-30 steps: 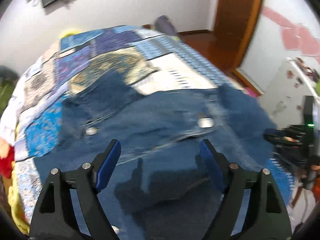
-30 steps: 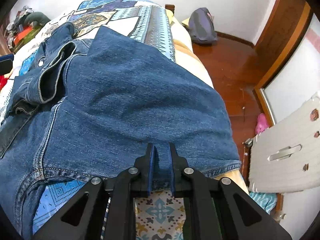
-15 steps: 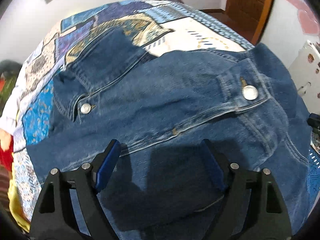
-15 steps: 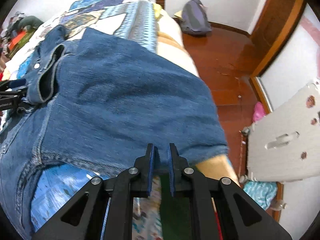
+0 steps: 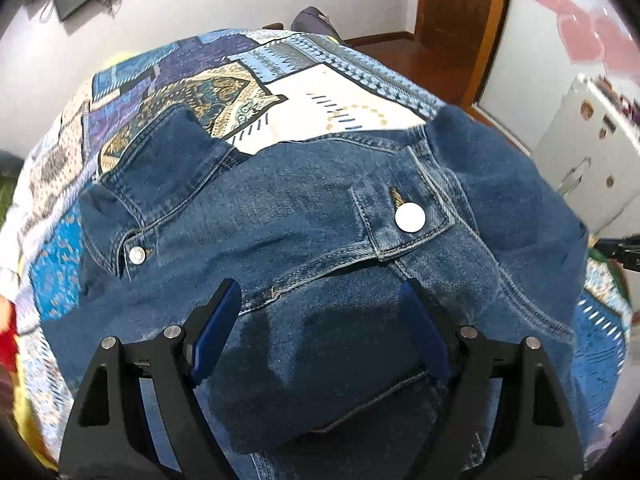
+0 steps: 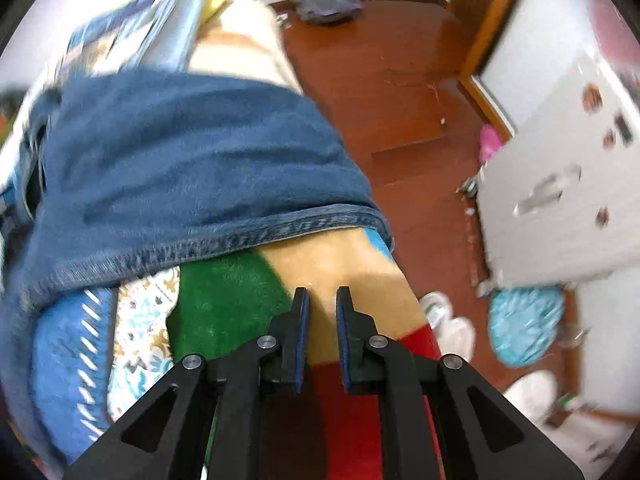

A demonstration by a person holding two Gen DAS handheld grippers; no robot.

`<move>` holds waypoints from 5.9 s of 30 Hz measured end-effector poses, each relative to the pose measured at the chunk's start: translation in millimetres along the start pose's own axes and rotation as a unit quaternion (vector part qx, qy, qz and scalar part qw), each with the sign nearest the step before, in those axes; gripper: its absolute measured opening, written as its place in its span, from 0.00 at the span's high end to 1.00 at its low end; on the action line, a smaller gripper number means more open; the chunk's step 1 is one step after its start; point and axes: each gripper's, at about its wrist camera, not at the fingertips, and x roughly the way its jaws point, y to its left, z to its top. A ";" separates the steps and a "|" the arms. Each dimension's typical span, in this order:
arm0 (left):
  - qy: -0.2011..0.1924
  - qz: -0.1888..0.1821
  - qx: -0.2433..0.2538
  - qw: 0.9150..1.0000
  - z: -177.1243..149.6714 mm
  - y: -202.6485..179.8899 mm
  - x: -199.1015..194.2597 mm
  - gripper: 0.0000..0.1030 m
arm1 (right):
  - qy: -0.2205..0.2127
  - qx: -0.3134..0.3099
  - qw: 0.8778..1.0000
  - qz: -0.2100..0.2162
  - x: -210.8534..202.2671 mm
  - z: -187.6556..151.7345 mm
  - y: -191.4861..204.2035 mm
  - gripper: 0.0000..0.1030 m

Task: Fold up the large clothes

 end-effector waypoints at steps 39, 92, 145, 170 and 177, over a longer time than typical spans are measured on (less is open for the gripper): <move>-0.015 0.003 -0.033 0.999 -10.6 16.0 -5.4 0.21 | 0.022 0.140 0.987 0.075 49.4 42.9 -28.1 0.92; -0.042 -0.091 0.141 0.985 65.8 -205.6 -32.9 0.93 | -0.041 0.123 0.980 0.148 -21.9 -26.4 -21.6 0.92; 0.025 -0.041 -0.038 0.998 -4.0 15.8 26.1 0.22 | -0.143 -0.265 0.942 -0.148 29.7 48.0 158.8 0.18; -0.075 0.070 -0.082 0.991 -21.6 69.2 -73.0 0.23 | 0.001 0.117 0.973 0.197 50.3 70.1 23.6 0.43; -0.073 0.085 -0.104 0.988 -40.8 90.8 -74.3 0.23 | -0.071 0.050 0.981 0.176 0.0 77.9 52.0 0.75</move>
